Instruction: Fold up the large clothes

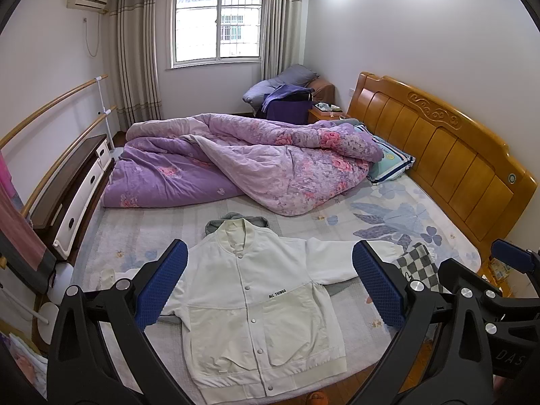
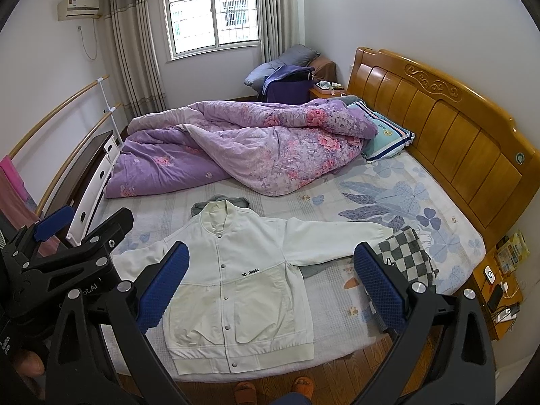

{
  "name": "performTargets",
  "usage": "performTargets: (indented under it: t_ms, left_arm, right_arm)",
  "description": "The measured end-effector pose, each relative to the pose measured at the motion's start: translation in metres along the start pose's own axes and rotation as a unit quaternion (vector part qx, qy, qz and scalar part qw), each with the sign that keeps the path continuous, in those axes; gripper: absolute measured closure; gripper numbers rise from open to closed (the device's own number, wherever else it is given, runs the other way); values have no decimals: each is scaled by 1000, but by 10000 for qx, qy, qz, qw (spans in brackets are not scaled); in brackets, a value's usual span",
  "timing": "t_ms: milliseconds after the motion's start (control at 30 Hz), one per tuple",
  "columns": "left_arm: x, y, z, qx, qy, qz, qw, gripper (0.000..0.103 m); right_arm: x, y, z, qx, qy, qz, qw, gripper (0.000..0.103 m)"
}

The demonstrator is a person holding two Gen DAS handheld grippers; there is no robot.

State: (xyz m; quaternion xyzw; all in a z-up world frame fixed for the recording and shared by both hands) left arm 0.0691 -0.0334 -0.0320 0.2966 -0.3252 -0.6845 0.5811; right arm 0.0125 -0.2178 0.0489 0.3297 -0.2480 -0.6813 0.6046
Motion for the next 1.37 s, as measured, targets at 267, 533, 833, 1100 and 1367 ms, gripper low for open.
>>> performTargets:
  t_ms: [267,533,833,1100,1367]
  left_arm:
    - [-2,0,-1,-7,-1,3,10000,5]
    - [-3,2,-2,-4,-9,-7,10000,5]
    - [-2,4,-3,-7,-13,-25,10000,5]
    - [-5,4,-5,-24,-32,-20,10000,5]
    - [-6,6,-6,-33,-37,-33,10000,5]
  right_arm:
    - [0,1,0,-3,-6,-2,10000,9]
    - [1,3,-1,-5,2,7,10000,9]
    - [3,4,-1,-14,9,27,10000,9]
    - [5,6,-2,-17,15,41,10000,9]
    - [6,8,-2,-26,20,54,10000,9]
Point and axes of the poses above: each gripper's, at about its wrist camera, not at the fingertips, and z roughly against the way its jaws point, x to its right, y to its top, the point moved 7 cm from there along -z, roughly the way its jaws point, and after that the axes turned 7 degrees about y, right-handed, at the moved point
